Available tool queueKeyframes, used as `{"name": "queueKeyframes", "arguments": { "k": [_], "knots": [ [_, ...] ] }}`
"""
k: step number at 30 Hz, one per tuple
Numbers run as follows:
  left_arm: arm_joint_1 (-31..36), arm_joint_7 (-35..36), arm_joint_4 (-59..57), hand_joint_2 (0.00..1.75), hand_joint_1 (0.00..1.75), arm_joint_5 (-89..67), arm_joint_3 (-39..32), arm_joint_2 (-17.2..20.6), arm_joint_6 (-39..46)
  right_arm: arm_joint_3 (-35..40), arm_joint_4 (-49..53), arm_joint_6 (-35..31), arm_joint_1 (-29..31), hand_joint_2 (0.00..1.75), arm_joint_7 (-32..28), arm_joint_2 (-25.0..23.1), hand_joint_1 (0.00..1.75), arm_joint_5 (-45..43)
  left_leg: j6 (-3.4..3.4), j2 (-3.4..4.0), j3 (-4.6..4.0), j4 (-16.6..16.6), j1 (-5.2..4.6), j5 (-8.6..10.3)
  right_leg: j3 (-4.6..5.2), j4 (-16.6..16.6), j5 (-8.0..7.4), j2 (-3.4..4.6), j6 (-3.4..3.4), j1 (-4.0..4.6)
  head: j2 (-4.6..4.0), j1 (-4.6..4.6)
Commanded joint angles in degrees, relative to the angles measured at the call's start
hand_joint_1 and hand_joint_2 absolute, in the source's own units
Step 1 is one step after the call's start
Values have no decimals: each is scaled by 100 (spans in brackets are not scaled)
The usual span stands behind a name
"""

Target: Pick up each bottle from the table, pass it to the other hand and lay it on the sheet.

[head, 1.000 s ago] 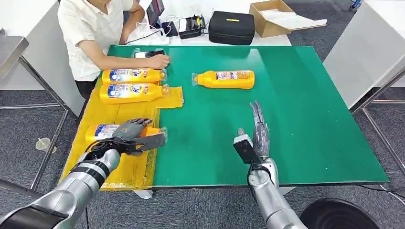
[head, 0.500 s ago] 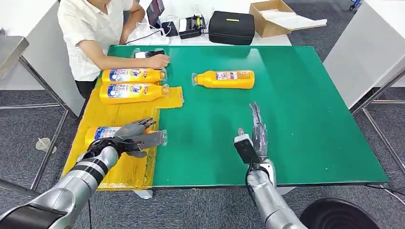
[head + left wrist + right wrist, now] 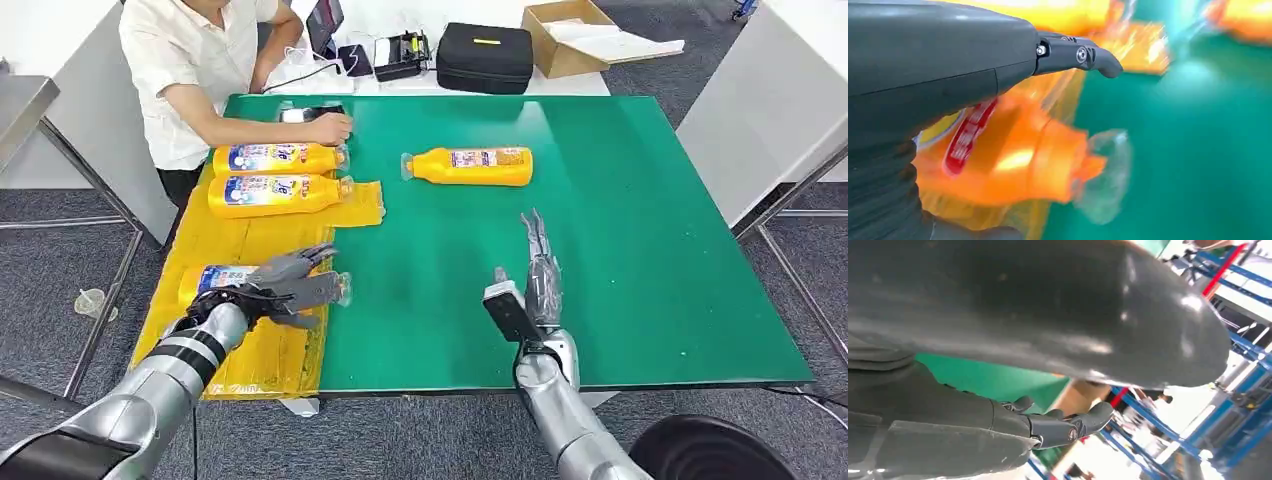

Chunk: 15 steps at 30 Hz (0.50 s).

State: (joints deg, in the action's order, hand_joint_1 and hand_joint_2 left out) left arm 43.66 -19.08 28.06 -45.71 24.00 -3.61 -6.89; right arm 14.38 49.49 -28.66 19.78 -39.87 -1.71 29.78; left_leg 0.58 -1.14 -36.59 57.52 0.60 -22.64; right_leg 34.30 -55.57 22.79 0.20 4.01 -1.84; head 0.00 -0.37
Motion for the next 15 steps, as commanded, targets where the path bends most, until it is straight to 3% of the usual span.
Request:
{"name": "queueKeyframes", "arguments": {
  "k": [1, 7, 14, 15],
  "knots": [
    [-627, 115, 1887, 175, 0, 380, 805, 493, 367, -328, -514, -81, 575, 0, 141, 505, 0, 718, 1, 21, 23, 6, -1, -15, -20, -3, 10, 8, -23, 4, 0, 0],
    [-1349, 126, 2807, 175, 0, 580, 827, 493, 928, -587, -399, 27, 438, 0, 260, 536, 0, 1037, 1, 14, 27, 4, 0, -18, -27, 0, 14, 0, -24, 5, 0, 0],
    [-1485, 130, 2993, 175, 0, 604, 812, 385, 1178, -566, -594, 20, 540, 0, 350, 587, 0, 1312, 1, 9, 13, 5, 1, -12, -13, 0, 8, -6, -18, 5, 0, -2],
    [-1509, 95, 3040, 175, 0, 686, 785, 381, 1135, -484, -765, 58, 635, 0, 623, 667, 0, 1560, 1, 15, 22, 10, 4, -18, -21, -2, 12, -3, -25, 10, 0, 0]
  ]
}}
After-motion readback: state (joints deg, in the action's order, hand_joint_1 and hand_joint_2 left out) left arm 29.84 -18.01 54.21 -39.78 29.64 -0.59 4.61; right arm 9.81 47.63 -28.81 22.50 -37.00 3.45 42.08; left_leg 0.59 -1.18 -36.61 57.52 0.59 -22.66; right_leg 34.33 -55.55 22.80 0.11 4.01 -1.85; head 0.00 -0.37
